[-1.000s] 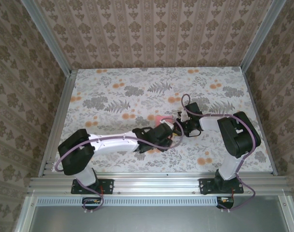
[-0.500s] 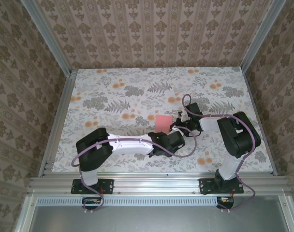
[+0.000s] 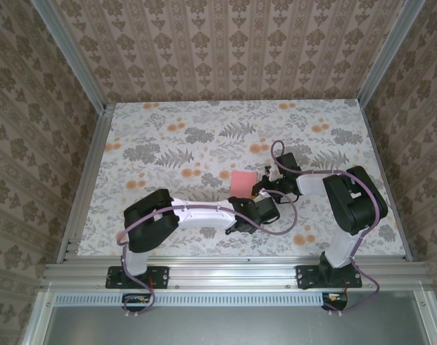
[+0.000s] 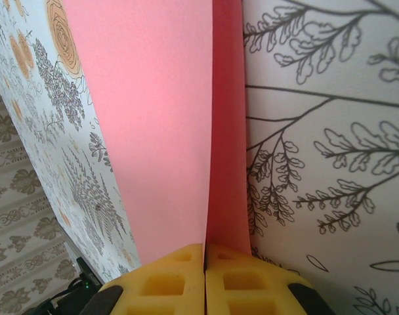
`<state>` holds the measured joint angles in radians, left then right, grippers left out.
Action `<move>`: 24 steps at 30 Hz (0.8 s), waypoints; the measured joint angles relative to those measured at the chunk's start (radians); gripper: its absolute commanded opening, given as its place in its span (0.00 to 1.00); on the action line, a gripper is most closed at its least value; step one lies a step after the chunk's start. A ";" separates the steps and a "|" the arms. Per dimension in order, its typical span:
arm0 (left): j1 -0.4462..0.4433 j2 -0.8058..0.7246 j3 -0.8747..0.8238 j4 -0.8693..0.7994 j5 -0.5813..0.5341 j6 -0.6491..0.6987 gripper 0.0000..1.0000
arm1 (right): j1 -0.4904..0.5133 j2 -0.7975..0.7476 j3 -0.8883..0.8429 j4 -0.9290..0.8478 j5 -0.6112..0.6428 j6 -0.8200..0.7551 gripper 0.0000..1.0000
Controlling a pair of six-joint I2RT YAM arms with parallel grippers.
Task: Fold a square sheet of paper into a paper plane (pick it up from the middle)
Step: Third fold the triangle at the center of the table.
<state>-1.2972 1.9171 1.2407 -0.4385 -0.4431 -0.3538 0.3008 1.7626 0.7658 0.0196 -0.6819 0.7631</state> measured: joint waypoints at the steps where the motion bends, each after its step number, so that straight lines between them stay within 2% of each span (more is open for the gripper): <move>1: 0.000 0.000 0.000 -0.001 -0.003 0.001 0.37 | 0.000 0.000 0.000 0.000 0.000 0.000 0.09; 3: 0.000 0.000 0.000 -0.005 -0.008 0.000 0.30 | 0.000 0.000 0.000 0.000 0.000 0.000 0.10; 6: 0.000 0.000 0.000 -0.004 -0.012 0.000 0.24 | 0.000 0.000 0.000 0.000 0.000 -0.001 0.11; 8: 0.000 0.000 0.000 -0.004 -0.017 -0.003 0.15 | 0.000 0.000 0.000 -0.001 0.000 -0.001 0.11; 15: 0.000 -0.001 0.000 -0.005 -0.030 -0.011 0.00 | 0.000 0.000 0.000 -0.003 0.000 -0.005 0.15; 24: 0.015 -0.038 -0.029 0.013 -0.002 -0.013 0.00 | -0.016 -0.033 0.017 -0.085 0.021 -0.061 0.31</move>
<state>-1.2823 1.8793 1.2118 -0.4252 -0.4446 -0.3664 0.2852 1.7294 0.7830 -0.0654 -0.6605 0.7017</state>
